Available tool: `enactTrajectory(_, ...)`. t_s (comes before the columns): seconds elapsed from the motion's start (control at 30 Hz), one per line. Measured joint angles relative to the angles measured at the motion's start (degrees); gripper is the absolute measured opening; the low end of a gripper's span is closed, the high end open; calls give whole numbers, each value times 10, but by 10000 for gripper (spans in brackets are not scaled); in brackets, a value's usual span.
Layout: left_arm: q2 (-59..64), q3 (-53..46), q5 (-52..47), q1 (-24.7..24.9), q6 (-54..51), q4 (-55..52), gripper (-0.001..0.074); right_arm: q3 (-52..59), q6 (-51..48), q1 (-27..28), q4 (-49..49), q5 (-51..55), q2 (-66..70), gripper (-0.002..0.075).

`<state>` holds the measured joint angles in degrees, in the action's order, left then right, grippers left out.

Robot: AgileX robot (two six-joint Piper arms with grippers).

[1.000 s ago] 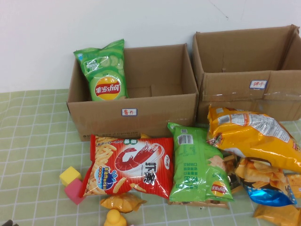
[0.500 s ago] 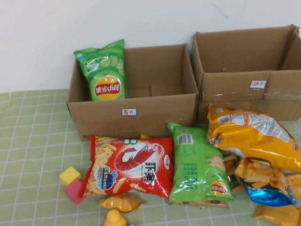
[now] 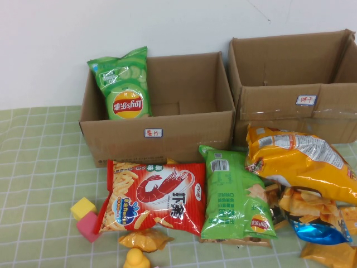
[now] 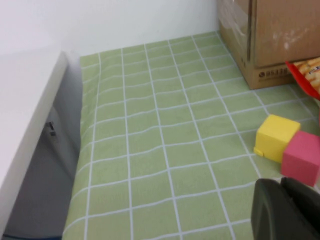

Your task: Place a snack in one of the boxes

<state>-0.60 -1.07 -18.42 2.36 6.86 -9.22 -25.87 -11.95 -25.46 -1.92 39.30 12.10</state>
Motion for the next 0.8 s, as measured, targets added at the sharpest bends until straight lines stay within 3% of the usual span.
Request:
enactTrajectory(0.4, -1, 1, -4, 0, -78, 85, -2, 0, 0, 0, 0, 0, 0, -2)
enactTrajectory(0.8, -2, 1, -4, 0, -88, 121, -2, 0, 0, 0, 0, 0, 0, -2)
